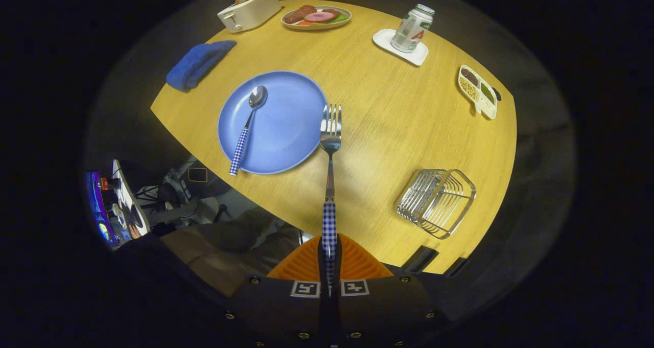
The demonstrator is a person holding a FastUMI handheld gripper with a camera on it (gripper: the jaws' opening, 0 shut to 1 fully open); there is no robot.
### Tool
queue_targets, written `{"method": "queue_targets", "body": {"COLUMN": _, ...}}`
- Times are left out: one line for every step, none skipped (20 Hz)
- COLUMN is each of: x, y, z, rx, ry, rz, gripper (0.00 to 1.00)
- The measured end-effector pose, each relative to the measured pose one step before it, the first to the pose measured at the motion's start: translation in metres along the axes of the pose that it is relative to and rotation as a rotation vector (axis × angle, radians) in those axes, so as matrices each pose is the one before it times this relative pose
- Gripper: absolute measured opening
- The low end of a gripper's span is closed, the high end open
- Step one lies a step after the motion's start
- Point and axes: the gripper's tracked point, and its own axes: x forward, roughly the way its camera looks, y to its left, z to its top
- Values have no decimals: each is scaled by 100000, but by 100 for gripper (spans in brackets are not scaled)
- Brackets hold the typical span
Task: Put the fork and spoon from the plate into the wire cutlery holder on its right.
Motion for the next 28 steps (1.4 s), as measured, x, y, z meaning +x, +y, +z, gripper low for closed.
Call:
{"method": "queue_targets", "body": {"x": -305, "y": -685, "z": -845, "rx": -11, "ry": 747, "rz": -625, "gripper": 1}}
{"method": "queue_targets", "body": {"x": -332, "y": -566, "z": -660, "rx": -424, "ry": 655, "rz": -486, "gripper": 1}}
{"method": "queue_targets", "body": {"x": -562, "y": -827, "z": -874, "rx": -1027, "ry": 1174, "rz": -839, "gripper": 1}}
{"method": "queue_targets", "body": {"x": -425, "y": -901, "z": -770, "rx": -866, "ry": 969, "rz": -1030, "gripper": 1}}
{"method": "queue_targets", "body": {"x": -546, "y": -994, "z": -658, "rx": 312, "ry": 772, "rz": -1246, "gripper": 1}}
{"method": "queue_targets", "body": {"x": -538, "y": -937, "z": -495, "rx": 1104, "ry": 176, "rz": -1067, "gripper": 1}}
{"method": "queue_targets", "body": {"x": -517, "y": -889, "z": -256, "rx": 1676, "ry": -268, "rz": -539, "gripper": 1}}
{"method": "queue_targets", "body": {"x": -445, "y": -832, "z": -253, "rx": 1643, "ry": -246, "rz": -515, "gripper": 1}}
{"method": "queue_targets", "body": {"x": -469, "y": -906, "z": -350, "rx": 1893, "ry": -563, "rz": -335, "gripper": 1}}
{"method": "queue_targets", "body": {"x": -419, "y": -686, "z": -347, "rx": 1504, "ry": -44, "rz": 130, "gripper": 1}}
{"method": "queue_targets", "body": {"x": -385, "y": -622, "z": -277, "rx": 1022, "ry": 447, "rz": 208, "gripper": 1}}
{"method": "queue_targets", "body": {"x": -178, "y": -707, "z": -432, "rx": 455, "ry": 881, "rz": -139, "gripper": 1}}
{"method": "queue_targets", "body": {"x": -214, "y": -698, "z": -281, "rx": 104, "ry": 785, "rz": -823, "gripper": 1}}
{"method": "queue_targets", "body": {"x": -232, "y": -708, "z": -179, "rx": -12, "ry": 700, "rz": -865, "gripper": 0}}
{"method": "queue_targets", "body": {"x": 8, "y": -476, "z": -97, "rx": 508, "ry": 804, "rz": -368, "gripper": 1}}
{"method": "queue_targets", "body": {"x": 33, "y": -347, "z": -66, "rx": 515, "ry": 725, "rz": 240, "gripper": 1}}
{"method": "queue_targets", "body": {"x": 111, "y": -274, "z": -95, "rx": 716, "ry": 855, "rz": 458, "gripper": 1}}
{"method": "queue_targets", "body": {"x": 153, "y": -163, "z": -53, "rx": 4, "ry": 992, "rz": 585, "gripper": 0}}
{"method": "queue_targets", "body": {"x": 229, "y": -34, "z": -249, "rx": -405, "ry": 1514, "rz": 846, "gripper": 0}}
{"method": "queue_targets", "body": {"x": 237, "y": -242, "z": -97, "rx": -792, "ry": 1654, "rz": 164, "gripper": 0}}
{"method": "queue_targets", "body": {"x": 130, "y": -367, "z": -31, "rx": -1082, "ry": 1699, "rz": -393, "gripper": 0}}
{"method": "queue_targets", "body": {"x": 189, "y": -417, "z": 5, "rx": -577, "ry": 1330, "rz": -736, "gripper": 0}}
{"method": "queue_targets", "body": {"x": 273, "y": -420, "z": 37, "rx": -577, "ry": 1654, "rz": -827, "gripper": 0}}
{"method": "queue_targets", "body": {"x": 181, "y": -275, "z": 29, "rx": 667, "ry": 1913, "rz": -347, "gripper": 1}}
{"method": "queue_targets", "body": {"x": 34, "y": 111, "z": -62, "rx": 517, "ry": 2068, "rz": 1324, "gripper": 1}}
{"method": "queue_targets", "body": {"x": 299, "y": -33, "z": 73, "rx": 151, "ry": 1334, "rz": 944, "gripper": 1}}
{"method": "queue_targets", "body": {"x": 333, "y": -286, "z": 158, "rx": 138, "ry": 1851, "rz": -261, "gripper": 0}}
{"method": "queue_targets", "body": {"x": 456, "y": -297, "z": 105, "rx": 117, "ry": 2102, "rz": 10, "gripper": 1}}
